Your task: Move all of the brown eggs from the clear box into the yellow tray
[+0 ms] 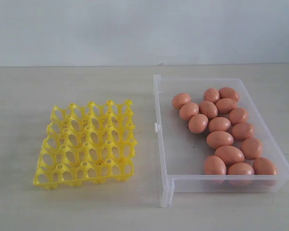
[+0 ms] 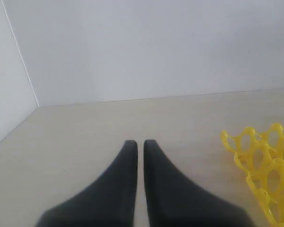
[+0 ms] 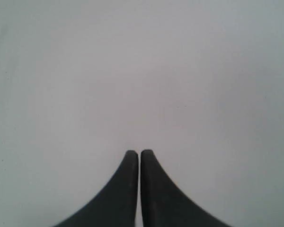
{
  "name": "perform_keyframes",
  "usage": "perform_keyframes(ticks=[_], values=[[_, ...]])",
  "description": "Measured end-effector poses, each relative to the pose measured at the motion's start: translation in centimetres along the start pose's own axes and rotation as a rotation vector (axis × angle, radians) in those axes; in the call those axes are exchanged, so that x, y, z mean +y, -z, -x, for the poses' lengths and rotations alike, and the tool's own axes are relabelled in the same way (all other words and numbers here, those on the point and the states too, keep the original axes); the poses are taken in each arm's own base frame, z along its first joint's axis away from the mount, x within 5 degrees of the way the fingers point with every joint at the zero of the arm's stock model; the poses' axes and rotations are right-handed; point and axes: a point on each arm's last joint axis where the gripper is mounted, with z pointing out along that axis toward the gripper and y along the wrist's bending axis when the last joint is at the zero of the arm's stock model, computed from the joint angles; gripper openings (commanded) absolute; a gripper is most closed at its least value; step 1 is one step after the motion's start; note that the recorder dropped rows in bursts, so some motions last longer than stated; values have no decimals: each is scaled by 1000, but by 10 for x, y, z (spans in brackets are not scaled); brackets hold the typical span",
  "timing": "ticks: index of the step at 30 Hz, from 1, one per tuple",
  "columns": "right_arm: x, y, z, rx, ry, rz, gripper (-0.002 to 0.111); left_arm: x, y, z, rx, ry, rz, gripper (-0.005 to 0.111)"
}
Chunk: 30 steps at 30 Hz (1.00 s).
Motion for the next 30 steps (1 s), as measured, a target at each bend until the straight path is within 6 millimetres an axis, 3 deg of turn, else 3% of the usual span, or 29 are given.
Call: perform_keyframes(ticks=[17, 21, 24, 26, 30], values=[[0, 0, 0, -3, 0, 0, 0, 0, 0, 0, 0, 0, 0, 4], [0, 1, 7, -76, 0, 4, 0, 0, 0, 0, 0, 0, 0, 4], [0, 1, 13, -149, -137, 10, 0, 0, 0, 0, 0, 0, 0, 4], [5, 1, 13, -136, -261, 74, 0, 0, 0, 0, 0, 0, 0, 4], [43, -19, 22, 28, -106, 419, 0, 0, 0, 0, 0, 0, 0, 4]])
